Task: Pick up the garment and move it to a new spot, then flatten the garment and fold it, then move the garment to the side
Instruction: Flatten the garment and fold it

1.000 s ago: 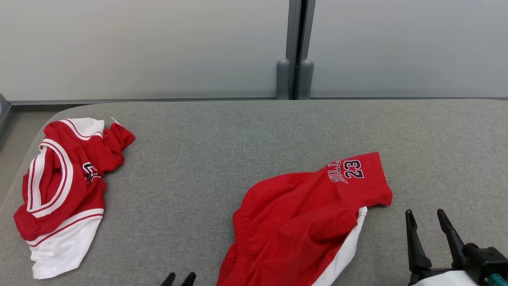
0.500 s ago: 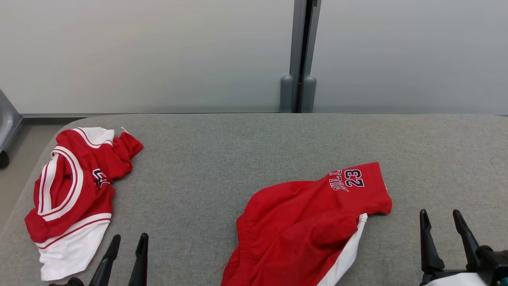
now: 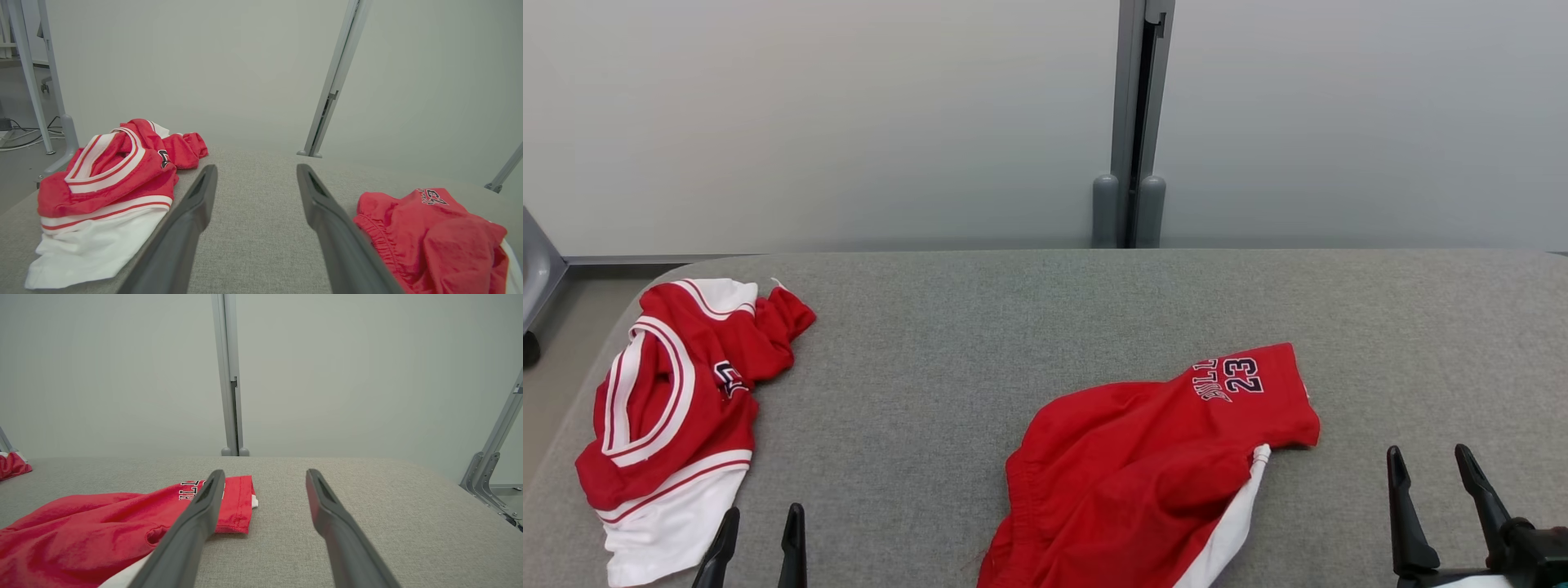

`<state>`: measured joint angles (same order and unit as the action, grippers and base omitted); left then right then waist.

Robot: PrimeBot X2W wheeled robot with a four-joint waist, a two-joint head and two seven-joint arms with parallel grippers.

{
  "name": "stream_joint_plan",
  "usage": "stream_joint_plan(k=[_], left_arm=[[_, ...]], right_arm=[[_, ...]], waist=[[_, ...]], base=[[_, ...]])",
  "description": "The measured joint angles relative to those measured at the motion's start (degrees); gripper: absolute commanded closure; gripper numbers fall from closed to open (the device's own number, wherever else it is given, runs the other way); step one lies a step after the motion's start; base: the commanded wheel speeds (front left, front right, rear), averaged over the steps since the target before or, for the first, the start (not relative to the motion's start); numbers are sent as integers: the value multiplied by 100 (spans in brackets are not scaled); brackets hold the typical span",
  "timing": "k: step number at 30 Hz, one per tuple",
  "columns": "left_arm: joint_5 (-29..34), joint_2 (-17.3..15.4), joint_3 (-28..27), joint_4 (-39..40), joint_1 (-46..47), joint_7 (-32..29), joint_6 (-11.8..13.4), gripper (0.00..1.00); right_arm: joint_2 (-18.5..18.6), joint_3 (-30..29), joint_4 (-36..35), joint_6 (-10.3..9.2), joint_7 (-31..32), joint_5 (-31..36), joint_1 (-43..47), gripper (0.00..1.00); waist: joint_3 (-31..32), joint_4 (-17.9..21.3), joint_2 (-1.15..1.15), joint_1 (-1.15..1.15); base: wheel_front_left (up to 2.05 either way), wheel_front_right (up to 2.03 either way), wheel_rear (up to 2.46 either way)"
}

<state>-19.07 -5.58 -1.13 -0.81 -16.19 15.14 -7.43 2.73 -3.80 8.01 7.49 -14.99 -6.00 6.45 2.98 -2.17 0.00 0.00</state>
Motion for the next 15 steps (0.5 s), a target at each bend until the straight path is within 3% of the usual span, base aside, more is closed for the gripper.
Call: stream_joint_plan(k=[15], left_arm=[[292, -52, -101, 133, 12, 0, 0, 0]], right_arm=[[1, 170, -192, 0, 0, 0, -105, 0]], waist=[[-33, -11, 0, 0]], base=[[0, 0, 0]])
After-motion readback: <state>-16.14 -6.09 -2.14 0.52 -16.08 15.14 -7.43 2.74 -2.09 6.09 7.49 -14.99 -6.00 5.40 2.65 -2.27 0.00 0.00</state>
